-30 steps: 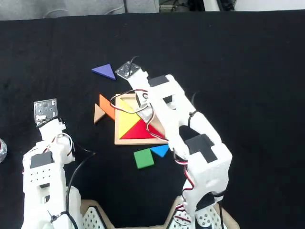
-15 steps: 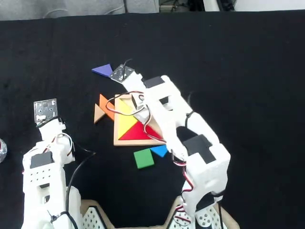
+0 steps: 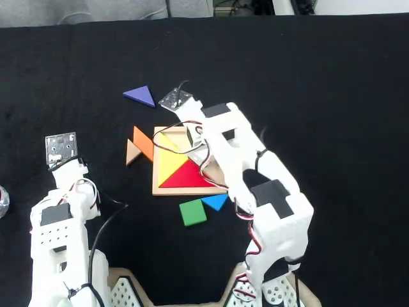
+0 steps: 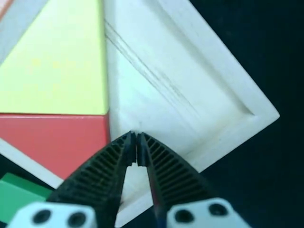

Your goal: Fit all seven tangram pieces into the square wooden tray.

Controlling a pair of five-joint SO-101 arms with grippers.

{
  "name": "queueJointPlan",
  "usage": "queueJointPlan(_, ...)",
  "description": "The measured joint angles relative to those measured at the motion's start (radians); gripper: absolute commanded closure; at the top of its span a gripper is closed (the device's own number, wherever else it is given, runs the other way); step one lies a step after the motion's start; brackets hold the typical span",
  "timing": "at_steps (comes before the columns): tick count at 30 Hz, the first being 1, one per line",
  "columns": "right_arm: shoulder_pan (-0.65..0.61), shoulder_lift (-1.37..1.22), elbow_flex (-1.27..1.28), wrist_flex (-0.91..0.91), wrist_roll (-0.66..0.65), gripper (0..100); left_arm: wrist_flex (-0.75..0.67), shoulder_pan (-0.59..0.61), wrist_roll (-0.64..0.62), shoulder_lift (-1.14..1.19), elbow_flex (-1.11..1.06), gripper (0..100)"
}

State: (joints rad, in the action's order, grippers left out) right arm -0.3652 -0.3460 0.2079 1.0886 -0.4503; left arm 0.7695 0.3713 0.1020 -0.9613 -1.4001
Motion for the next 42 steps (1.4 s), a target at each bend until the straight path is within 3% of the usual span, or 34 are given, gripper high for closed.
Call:
queueJointPlan(6, 0.018, 0.135, 0.011, 0.037, 0.009, 98.7, 0.000, -0.005, -0.002, 0.000, 0.000, 93)
queueJointPlan(10, 0.106, 0.302, 0.075, 0.012, 0.129, 98.7, 0.000, -0.032, 0.000, 0.000, 0.000, 93)
queueJointPlan(21, 0.180, 0.457, 0.494, -0.471, 0.172, 98.7, 0.000, -0.038, 0.000, 0.000, 0.000, 93)
queueJointPlan(29, 0.180, 0.459, 0.512, -0.362, 0.172, 98.7, 0.000, -0.043, 0.002, 0.000, 0.000, 93)
queueJointPlan(42, 0.178, 0.463, 0.543, -0.388, 0.170, 98.7, 0.000, -0.044, 0.002, 0.000, 0.000, 93)
